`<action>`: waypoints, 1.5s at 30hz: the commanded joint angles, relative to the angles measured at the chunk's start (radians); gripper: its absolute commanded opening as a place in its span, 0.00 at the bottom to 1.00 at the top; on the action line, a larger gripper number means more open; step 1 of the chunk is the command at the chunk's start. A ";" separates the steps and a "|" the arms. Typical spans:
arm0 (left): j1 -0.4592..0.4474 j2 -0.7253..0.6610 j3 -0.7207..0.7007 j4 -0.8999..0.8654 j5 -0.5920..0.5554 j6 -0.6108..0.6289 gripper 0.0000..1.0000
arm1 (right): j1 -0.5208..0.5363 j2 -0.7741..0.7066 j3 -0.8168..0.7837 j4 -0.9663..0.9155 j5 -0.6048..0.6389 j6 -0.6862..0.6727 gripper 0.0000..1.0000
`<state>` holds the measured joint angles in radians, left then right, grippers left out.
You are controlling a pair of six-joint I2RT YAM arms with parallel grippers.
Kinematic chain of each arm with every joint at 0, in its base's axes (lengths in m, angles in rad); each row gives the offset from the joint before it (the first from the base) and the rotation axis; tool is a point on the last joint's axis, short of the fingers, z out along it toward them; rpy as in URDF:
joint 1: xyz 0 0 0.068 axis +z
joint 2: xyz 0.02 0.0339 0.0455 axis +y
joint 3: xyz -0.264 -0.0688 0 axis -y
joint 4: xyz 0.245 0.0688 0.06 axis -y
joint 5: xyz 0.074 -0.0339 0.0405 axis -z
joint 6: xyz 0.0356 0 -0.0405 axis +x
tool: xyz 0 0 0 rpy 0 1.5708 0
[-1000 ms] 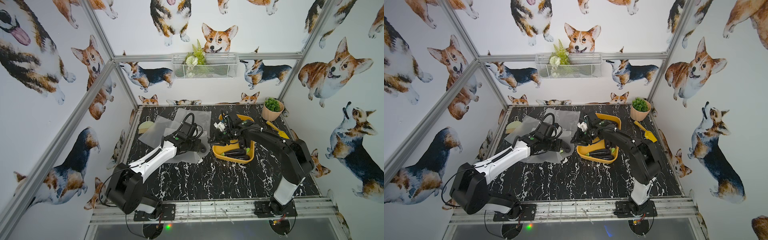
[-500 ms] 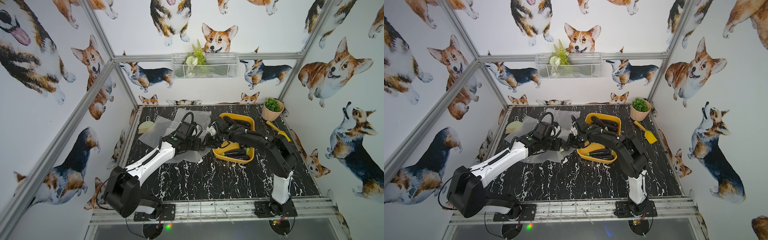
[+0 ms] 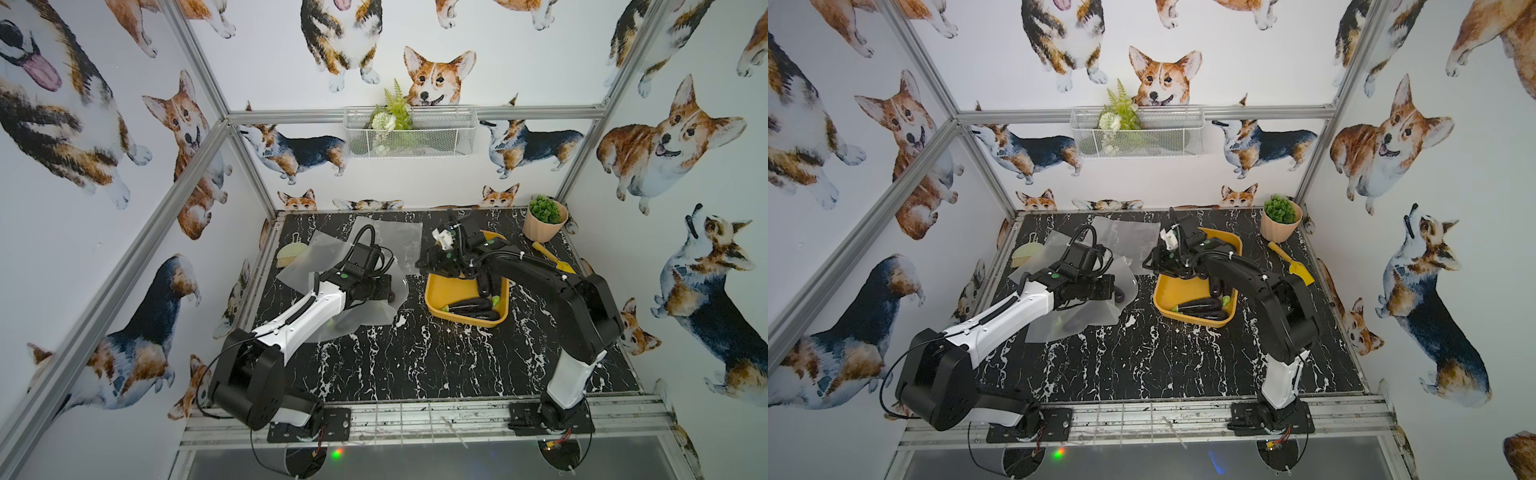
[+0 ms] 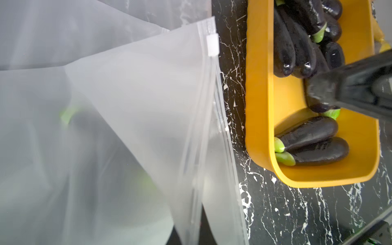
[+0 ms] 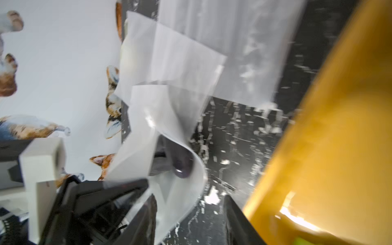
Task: Place the eggplant in a zip-top bag and seal the zipper
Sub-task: Place the eggplant in the zipper food storage bag, then pick up the eggplant from the basket.
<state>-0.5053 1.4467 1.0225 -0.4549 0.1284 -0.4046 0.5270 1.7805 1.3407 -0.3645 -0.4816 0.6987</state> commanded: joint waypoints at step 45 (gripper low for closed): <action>-0.021 0.008 0.017 0.044 0.012 0.158 0.00 | 0.124 -0.157 -0.163 -0.132 -0.354 -0.332 0.28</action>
<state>-0.5194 1.4723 1.0443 -0.4469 0.1253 -0.2989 0.6182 1.6188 1.1954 -0.5198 -0.5911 0.4145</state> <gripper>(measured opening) 0.050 0.388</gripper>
